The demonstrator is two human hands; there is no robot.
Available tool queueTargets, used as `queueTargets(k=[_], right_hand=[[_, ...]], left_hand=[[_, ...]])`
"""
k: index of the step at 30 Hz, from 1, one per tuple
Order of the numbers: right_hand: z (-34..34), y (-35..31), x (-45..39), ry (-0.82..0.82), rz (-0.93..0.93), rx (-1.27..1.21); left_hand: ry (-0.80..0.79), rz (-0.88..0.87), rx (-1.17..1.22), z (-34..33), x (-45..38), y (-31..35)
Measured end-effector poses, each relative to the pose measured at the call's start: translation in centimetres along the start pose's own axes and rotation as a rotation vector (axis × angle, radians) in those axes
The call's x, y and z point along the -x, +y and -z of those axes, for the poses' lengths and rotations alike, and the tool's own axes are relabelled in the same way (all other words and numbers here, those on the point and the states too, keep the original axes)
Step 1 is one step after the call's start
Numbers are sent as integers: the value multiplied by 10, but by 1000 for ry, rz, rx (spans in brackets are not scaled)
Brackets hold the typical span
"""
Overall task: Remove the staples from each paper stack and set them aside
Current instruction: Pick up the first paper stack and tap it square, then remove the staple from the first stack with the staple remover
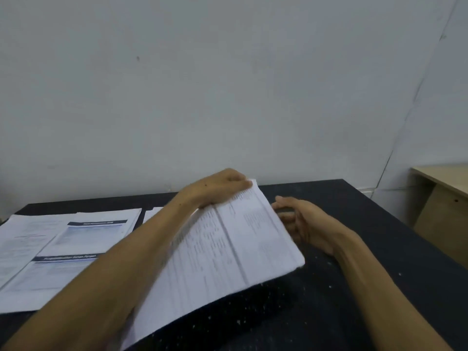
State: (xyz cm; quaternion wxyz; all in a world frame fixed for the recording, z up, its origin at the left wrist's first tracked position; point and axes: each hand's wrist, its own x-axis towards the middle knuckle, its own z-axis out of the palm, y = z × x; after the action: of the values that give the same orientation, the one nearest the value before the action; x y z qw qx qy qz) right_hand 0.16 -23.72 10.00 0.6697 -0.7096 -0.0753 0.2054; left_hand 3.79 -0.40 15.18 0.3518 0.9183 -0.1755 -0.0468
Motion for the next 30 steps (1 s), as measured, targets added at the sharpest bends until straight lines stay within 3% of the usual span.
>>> queueTargets(k=[3, 8, 16, 20, 22, 25, 27, 30], right_hand=[[-13, -4, -5, -93, -3, 85], [-22, 17, -18, -64, -78, 186], [-24, 57, -19, 36, -190, 190], [-16, 55, -13, 34, -244, 368], [-5, 51, -8, 121, -174, 527], [22, 46, 5, 527, -49, 815], [42, 47, 12, 742, -176, 1028], [61, 54, 18, 707, -510, 1120]], left_hand=[[-129, -35, -80, -29, 1, -20], [-212, -24, -71, -50, 7, -49], [-114, 2, 41, -93, 19, -79], [-109, -9, 76, -112, 22, -85], [-106, 1, 110, -119, 24, -87], [-90, 5, 173, -130, 26, -90], [-71, -2, 178, -136, 27, -94], [-48, -11, 178, -141, 25, -95]])
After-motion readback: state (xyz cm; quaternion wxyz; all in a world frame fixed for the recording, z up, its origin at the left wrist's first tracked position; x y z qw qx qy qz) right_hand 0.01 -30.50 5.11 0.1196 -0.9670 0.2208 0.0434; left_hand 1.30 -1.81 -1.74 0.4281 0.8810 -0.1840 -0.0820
